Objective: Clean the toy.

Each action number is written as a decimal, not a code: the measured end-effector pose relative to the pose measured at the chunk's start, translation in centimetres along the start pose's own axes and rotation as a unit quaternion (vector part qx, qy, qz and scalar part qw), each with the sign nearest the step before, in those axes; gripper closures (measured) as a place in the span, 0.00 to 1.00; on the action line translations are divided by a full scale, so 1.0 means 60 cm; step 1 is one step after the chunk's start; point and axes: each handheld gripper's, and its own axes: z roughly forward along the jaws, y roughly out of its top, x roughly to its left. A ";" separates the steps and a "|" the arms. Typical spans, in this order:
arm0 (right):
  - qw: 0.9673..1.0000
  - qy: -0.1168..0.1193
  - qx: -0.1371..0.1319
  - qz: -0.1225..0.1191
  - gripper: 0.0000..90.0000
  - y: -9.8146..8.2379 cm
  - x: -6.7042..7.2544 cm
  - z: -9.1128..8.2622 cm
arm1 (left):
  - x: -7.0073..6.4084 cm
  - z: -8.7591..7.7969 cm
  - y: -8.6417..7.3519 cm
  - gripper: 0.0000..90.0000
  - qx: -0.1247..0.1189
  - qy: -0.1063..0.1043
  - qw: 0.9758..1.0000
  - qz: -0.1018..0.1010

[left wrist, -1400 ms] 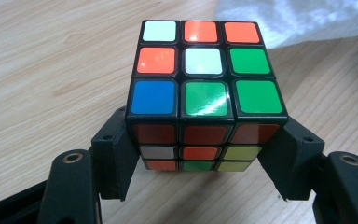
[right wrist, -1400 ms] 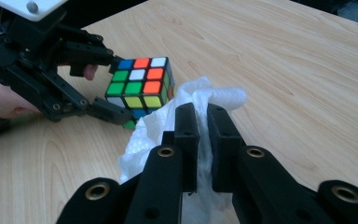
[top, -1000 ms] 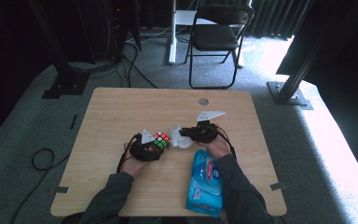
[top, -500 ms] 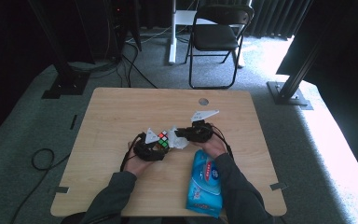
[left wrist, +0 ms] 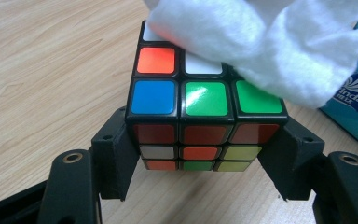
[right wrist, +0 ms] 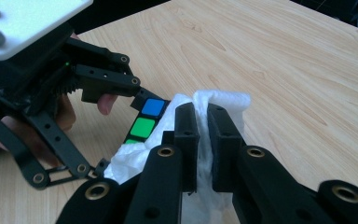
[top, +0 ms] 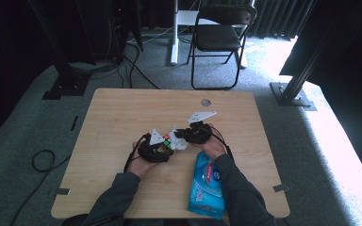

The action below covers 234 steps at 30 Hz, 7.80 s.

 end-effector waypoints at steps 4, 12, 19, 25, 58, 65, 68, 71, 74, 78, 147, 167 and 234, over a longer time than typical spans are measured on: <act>1.000 -0.004 0.001 0.000 0.94 0.002 0.002 0.005 | -0.002 0.000 0.001 0.38 0.000 -0.002 1.000 0.004; 1.000 -0.013 0.006 0.007 0.92 0.003 0.002 0.011 | -0.005 -0.001 0.003 0.38 -0.001 -0.003 1.000 0.007; 1.000 -0.010 0.018 0.001 0.91 0.003 0.005 0.016 | -0.004 -0.003 0.005 0.38 -0.004 0.000 1.000 0.005; 1.000 0.006 0.019 -0.001 0.92 0.005 0.009 0.017 | -0.003 -0.003 0.005 0.38 -0.005 0.002 1.000 0.005; 0.999 -0.007 0.044 -0.007 0.93 0.018 -0.002 0.025 | -0.016 -0.008 0.010 0.38 -0.007 -0.002 0.999 0.031; 0.999 -0.007 0.048 0.003 0.93 0.015 -0.007 0.024 | -0.015 -0.007 0.008 0.38 -0.005 0.000 1.000 0.030; 0.999 -0.003 0.051 -0.001 0.93 0.014 -0.005 0.027 | -0.015 -0.005 0.007 0.38 -0.004 0.001 1.000 0.030; 0.998 0.000 0.055 -0.001 0.93 0.013 -0.003 0.031 | -0.014 -0.003 0.006 0.38 -0.002 0.003 1.000 0.029; 0.998 0.004 0.055 -0.002 0.93 0.014 -0.001 0.032 | -0.013 -0.003 0.005 0.38 -0.002 0.004 1.000 0.028; 0.998 0.009 0.054 -0.008 0.93 0.015 0.004 0.032 | -0.012 -0.003 0.004 0.38 -0.002 0.005 1.000 0.027; 0.999 0.016 0.046 0.017 0.93 0.007 -0.022 0.010 | -0.016 -0.010 0.006 0.38 -0.013 0.003 0.999 0.035; 0.997 -0.025 0.058 0.039 0.93 -0.017 -0.046 -0.003 | -0.010 -0.010 0.002 0.38 -0.010 0.003 1.000 0.030; 0.997 -0.023 0.059 0.038 0.93 -0.021 -0.044 -0.003 | 0.039 -0.020 -0.060 0.33 0.038 0.003 0.999 -0.036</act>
